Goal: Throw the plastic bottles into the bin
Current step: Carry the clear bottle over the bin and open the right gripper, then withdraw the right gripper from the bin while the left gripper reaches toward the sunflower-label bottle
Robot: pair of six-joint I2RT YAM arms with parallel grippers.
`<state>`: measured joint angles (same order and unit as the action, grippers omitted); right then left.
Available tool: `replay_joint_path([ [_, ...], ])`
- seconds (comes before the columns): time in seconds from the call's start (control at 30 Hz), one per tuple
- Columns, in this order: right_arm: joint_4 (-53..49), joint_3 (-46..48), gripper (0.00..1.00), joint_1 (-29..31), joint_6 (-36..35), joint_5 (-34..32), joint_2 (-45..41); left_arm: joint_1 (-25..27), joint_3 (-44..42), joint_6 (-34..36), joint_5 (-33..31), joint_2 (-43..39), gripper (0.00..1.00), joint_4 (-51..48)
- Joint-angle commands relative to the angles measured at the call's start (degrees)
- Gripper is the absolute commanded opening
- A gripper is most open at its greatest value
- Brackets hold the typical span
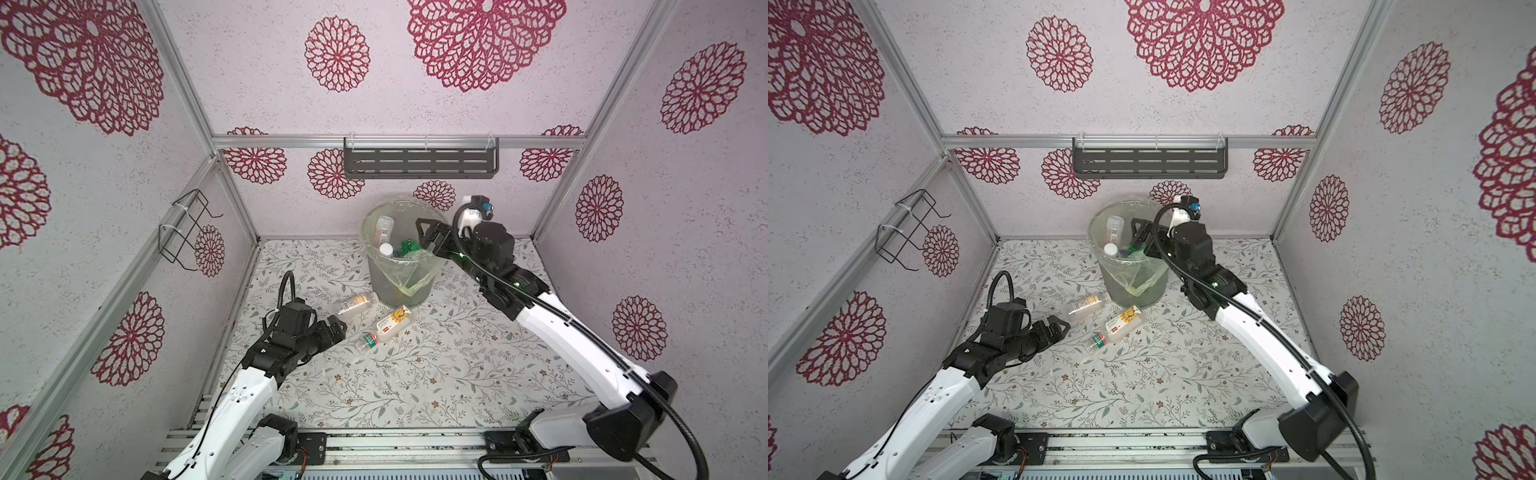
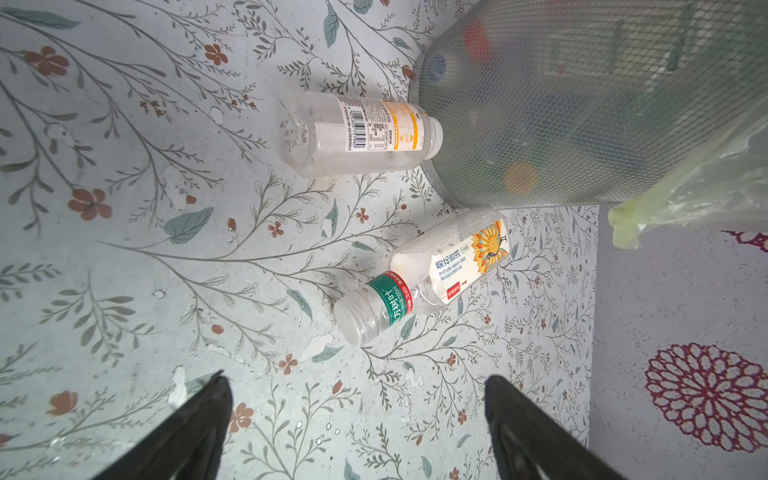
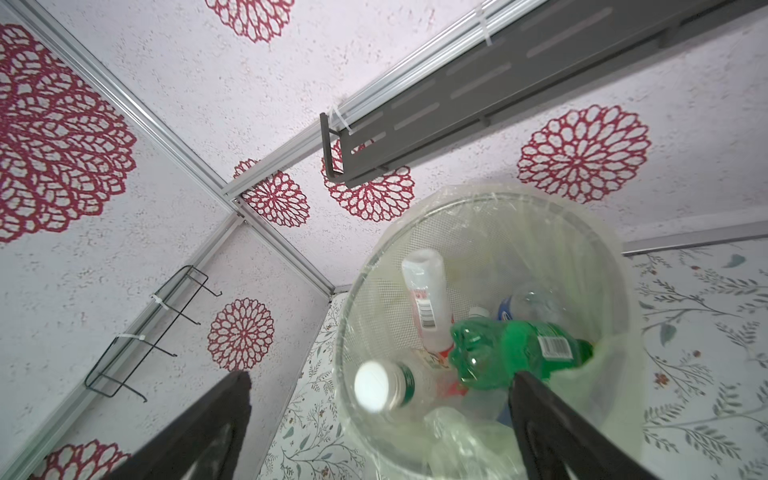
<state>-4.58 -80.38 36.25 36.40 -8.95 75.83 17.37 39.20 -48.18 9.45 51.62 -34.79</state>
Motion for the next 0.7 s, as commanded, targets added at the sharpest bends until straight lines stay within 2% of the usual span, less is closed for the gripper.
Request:
replay_joint_path([
  [0.0,0.35,2.17,0.99,-0.13,-3.37,-3.99,-5.37,0.26,0.6,1.28,-0.72,0.6,0.97,-0.28],
  [0.23,-4.73,14.95,0.99,-1.83,-3.03,-7.74,-14.5,0.28,2.24,1.51,0.55,3.61,0.97,0.16],
  [0.67,-5.35,34.44,0.99,-4.73,0.04,-7.61,-28.37,0.91,3.16,1.78,2.77,4.55,0.97,2.08],
])
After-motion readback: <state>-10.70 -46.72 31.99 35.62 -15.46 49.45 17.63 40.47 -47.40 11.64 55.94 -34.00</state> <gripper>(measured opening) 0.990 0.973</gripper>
